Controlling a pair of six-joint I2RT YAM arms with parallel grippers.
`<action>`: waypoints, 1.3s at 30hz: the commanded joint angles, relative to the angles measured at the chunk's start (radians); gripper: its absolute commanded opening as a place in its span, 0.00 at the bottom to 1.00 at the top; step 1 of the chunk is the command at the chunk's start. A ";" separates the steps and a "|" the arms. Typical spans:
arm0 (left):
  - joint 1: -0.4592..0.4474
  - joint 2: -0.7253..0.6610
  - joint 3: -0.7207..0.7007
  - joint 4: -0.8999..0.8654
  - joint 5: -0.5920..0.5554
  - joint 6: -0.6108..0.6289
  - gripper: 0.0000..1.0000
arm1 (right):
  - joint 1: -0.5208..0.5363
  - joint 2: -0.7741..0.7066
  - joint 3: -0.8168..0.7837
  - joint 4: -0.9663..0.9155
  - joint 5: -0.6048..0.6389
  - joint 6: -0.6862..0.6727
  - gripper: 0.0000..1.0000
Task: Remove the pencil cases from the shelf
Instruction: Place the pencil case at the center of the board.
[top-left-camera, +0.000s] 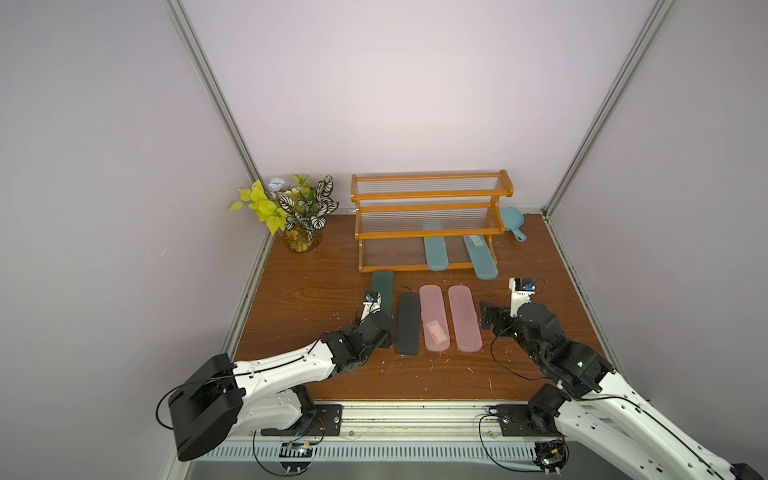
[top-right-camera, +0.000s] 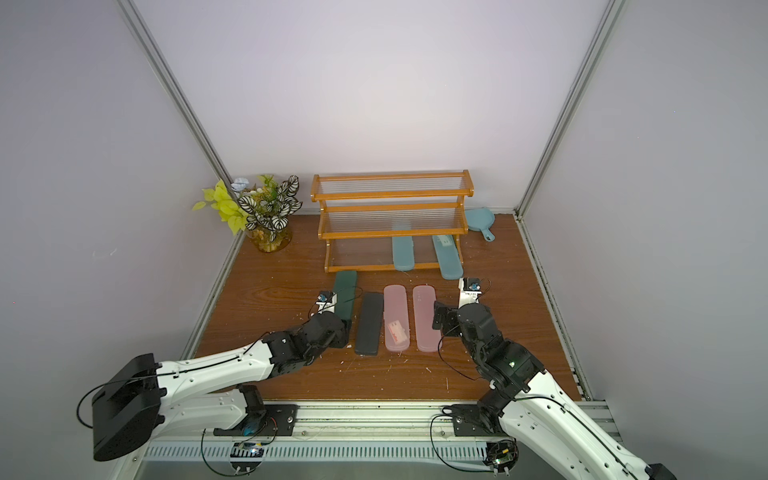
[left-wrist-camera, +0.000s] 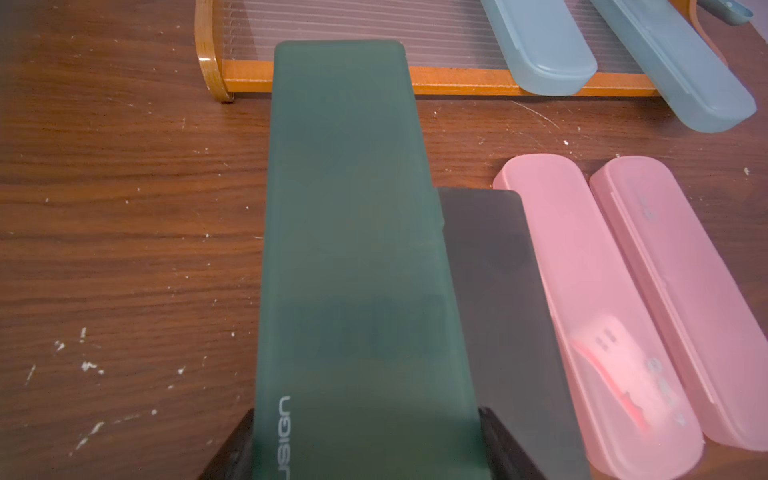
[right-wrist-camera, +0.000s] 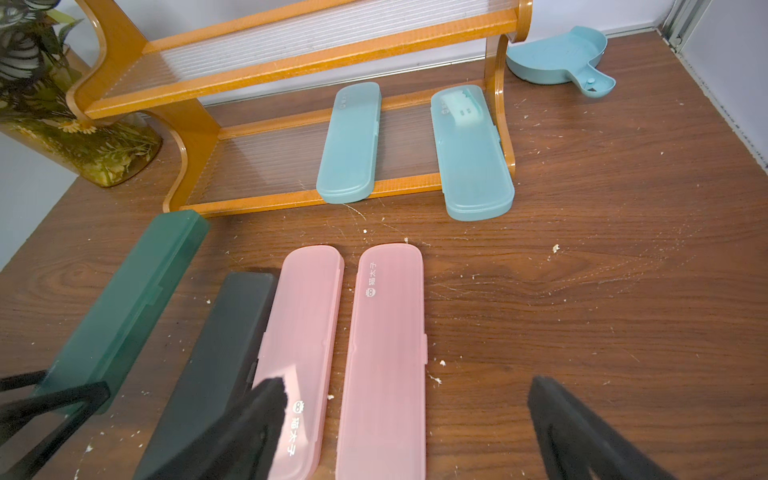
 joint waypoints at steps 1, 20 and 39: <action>-0.016 -0.040 -0.032 0.007 -0.017 -0.028 0.53 | -0.004 -0.011 -0.001 0.015 -0.012 -0.016 0.98; -0.070 0.006 -0.119 0.073 0.011 -0.024 0.52 | -0.004 -0.018 -0.007 0.009 -0.008 -0.022 0.98; -0.097 0.045 -0.154 0.093 0.041 -0.074 0.75 | -0.004 -0.023 -0.006 0.006 -0.009 -0.004 0.98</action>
